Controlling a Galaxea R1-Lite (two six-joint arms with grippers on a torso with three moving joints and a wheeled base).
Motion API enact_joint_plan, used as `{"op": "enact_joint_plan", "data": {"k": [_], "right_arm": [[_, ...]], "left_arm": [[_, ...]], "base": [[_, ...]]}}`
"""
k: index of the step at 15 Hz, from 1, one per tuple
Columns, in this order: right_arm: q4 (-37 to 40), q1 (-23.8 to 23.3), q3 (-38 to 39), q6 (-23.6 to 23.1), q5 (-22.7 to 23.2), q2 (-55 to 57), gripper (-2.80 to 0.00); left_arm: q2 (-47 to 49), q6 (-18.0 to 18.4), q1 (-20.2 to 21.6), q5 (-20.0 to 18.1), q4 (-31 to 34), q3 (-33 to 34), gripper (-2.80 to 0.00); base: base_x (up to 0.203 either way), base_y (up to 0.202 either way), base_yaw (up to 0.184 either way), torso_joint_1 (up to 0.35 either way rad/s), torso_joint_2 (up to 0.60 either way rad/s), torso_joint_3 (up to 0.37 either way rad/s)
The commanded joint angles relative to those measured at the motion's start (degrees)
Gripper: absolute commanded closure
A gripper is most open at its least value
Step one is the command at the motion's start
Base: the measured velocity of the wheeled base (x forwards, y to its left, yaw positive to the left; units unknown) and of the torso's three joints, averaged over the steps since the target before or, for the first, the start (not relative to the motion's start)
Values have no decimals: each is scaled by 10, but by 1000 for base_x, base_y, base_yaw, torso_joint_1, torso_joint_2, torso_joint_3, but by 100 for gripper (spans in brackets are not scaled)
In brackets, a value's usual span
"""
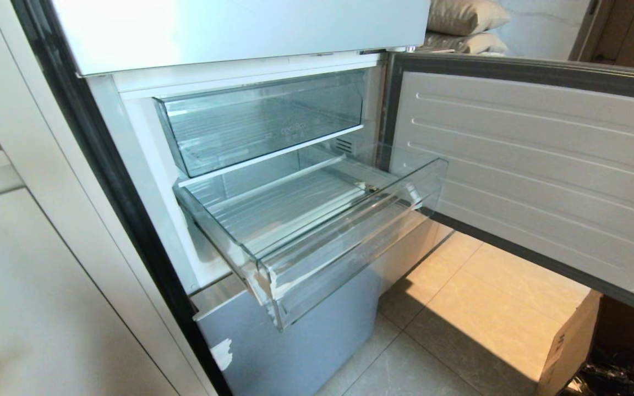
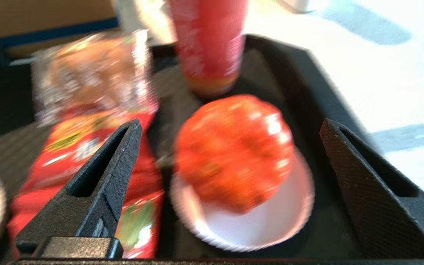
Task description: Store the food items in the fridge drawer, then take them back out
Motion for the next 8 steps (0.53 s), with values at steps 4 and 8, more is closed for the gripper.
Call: {"op": "enact_joint_plan", "data": {"k": [4, 8], "right_arm": [[-2, -10, -46, -1, 3, 38, -280], [-32, -9, -61, 1, 13, 76, -280]], "left_arm": [[0, 0, 0, 0, 0, 0, 0], [0, 0, 0, 0, 0, 0, 0]], "base": [[0, 0, 0, 0, 0, 0], [0, 0, 0, 0, 0, 0]]}}
